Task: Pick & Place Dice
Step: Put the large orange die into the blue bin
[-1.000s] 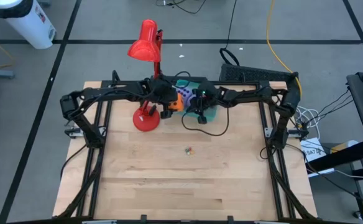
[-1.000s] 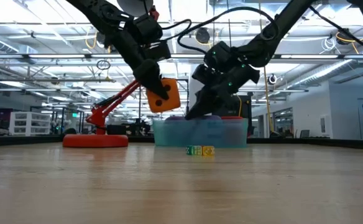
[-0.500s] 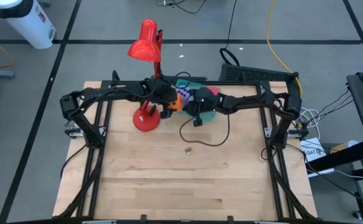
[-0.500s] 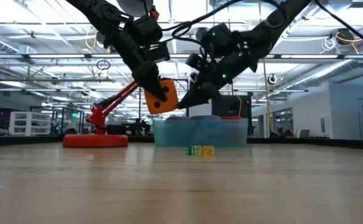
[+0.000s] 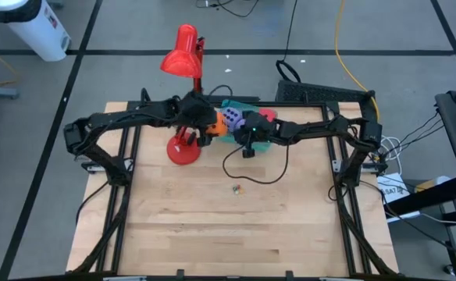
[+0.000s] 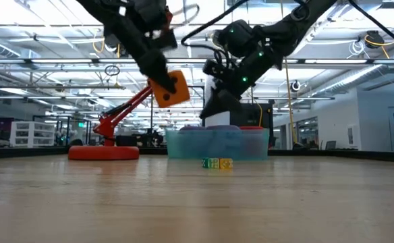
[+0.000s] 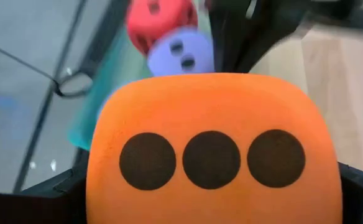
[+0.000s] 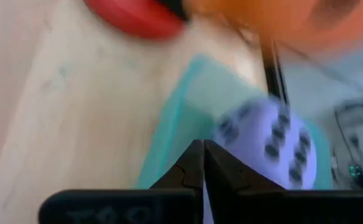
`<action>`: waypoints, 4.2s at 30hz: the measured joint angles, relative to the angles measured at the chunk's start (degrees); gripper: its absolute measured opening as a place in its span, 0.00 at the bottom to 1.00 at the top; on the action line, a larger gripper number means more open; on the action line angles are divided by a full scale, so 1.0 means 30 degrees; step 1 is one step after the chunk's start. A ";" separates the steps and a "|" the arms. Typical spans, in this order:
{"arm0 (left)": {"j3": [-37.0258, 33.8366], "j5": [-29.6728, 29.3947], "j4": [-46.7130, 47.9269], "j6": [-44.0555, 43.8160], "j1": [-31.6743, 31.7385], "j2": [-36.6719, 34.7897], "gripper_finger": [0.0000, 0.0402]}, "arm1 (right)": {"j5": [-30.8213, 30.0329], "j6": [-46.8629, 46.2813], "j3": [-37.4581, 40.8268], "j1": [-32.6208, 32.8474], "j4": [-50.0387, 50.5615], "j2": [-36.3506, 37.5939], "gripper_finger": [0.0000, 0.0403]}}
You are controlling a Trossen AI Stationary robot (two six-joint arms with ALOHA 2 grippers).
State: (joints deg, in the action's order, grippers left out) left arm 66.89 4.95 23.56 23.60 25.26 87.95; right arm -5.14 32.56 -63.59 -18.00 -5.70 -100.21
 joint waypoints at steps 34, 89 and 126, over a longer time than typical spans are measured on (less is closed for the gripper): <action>0.0022 0.0386 0.1133 -0.0087 -0.0066 -0.3063 0.99 | -0.0205 -0.7068 0.2333 0.0481 0.7866 0.3049 0.40; 0.0000 0.4458 -0.0480 -0.0624 -0.0345 -0.1802 0.99 | 0.2808 -0.6143 0.4411 0.2291 0.5657 0.3027 0.25; 0.0007 0.1986 -0.5704 -0.0332 -0.1887 0.3028 1.00 | 0.0320 -0.2804 0.3321 0.2087 -0.1823 0.7822 0.00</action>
State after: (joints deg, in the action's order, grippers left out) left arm 66.92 10.91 6.45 22.61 19.59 97.03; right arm -4.18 24.15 -53.63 -11.74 -11.17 -76.75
